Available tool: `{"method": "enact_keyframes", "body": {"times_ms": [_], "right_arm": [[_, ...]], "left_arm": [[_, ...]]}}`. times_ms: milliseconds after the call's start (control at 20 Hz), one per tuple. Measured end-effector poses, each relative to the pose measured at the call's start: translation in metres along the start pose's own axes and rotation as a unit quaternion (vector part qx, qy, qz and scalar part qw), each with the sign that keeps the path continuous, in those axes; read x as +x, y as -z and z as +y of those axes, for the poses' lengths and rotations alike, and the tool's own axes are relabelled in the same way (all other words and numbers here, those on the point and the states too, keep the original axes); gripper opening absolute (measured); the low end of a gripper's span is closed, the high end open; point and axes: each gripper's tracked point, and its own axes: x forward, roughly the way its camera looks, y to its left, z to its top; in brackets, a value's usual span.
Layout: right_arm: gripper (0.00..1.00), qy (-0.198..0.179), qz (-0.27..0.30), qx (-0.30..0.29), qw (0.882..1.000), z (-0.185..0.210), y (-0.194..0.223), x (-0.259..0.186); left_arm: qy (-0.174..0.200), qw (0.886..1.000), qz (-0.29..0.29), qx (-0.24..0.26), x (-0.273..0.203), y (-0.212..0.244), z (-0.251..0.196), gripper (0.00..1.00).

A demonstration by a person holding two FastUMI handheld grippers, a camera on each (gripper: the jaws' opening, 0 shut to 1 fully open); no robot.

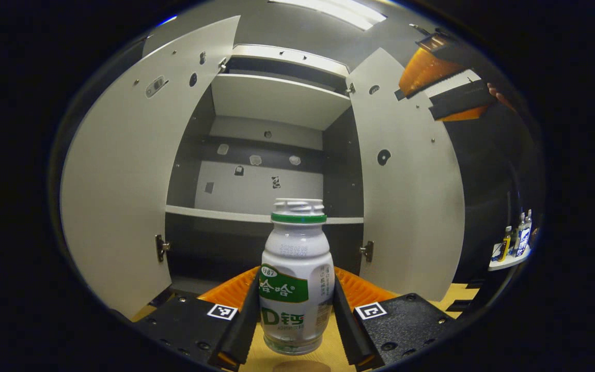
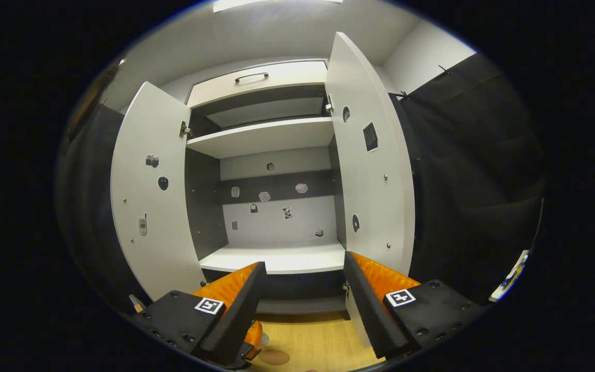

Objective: Grasp the bottle in the cabinet with the left hand and place it on the coaster, then close the right door with the right hand and the left door with the left hand.

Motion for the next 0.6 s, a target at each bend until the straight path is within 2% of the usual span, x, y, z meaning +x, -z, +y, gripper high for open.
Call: {"method": "enact_keyframes", "body": {"times_ms": [300,500,600], "right_arm": [[0.98,-0.018,0.010,-0.002,1.000,0.014,0.005,0.011],[0.98,-0.020,0.023,-0.008,0.999,0.012,0.009,0.015],[0.98,-0.020,0.021,-0.007,1.000,0.011,0.006,0.016]], "left_arm": [[-0.017,1.000,0.015,0.014,-0.020,0.045,0.006,0.69],[-0.006,0.999,0.021,0.033,-0.019,0.067,-0.006,0.69],[0.001,0.999,0.035,0.023,-0.023,0.084,-0.015,0.69]]}}
